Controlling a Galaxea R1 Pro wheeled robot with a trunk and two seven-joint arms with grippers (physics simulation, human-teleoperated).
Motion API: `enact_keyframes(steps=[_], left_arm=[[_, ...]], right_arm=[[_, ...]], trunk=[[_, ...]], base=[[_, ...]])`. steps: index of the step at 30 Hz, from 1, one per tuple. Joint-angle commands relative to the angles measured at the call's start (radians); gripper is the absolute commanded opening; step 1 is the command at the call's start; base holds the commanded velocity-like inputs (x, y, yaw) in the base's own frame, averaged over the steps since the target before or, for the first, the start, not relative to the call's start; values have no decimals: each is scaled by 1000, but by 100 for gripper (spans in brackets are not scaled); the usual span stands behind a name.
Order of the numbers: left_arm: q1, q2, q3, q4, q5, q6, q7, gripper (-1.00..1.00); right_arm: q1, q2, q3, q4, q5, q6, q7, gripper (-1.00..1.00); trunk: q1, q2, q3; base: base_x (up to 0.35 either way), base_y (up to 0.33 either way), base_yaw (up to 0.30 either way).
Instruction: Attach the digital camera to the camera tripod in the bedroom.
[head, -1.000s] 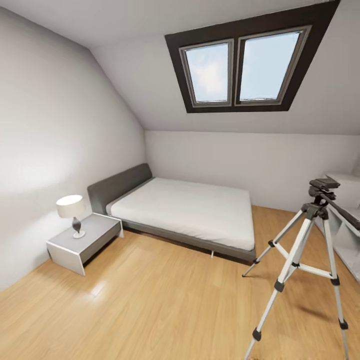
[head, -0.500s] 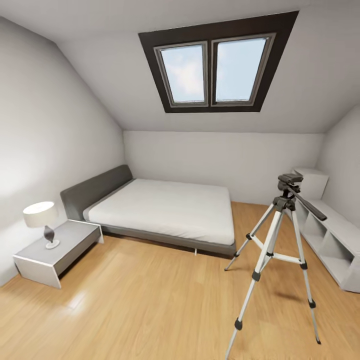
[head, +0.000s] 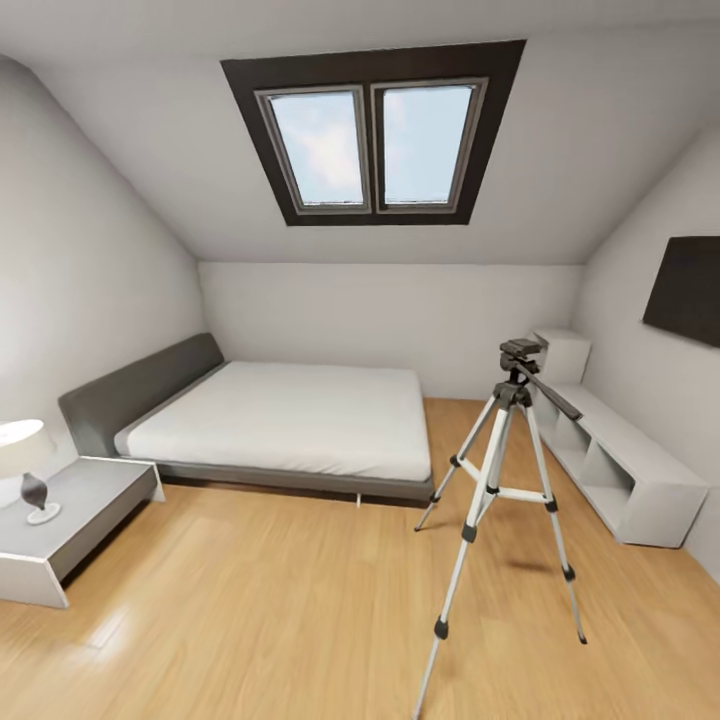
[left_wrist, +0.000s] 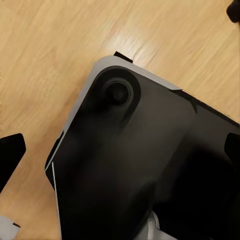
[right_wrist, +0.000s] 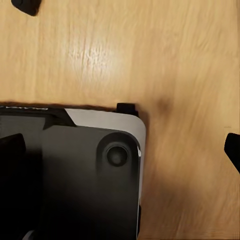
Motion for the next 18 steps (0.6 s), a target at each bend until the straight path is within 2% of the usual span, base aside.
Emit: enact_keyframes(steps=[1,10,18], left_arm=[[0,0,8,-1,-3,-2,0,100],[0,-1,8,-1,-3,-1,3,100],[0,0,8,-1,-3,-1,3,100]], right_arm=[[-2,0,8,2,-11,0,5,100],[-2,0,8,2,-10,0,6,100],[-2,0,8,2,-10,0,6,100]], trunk=[[0,-1,-2],[0,-1,-2],[0,-1,-2]], base=[[-224,38,-271],[-272,64,-271],[-97,26,-271]])
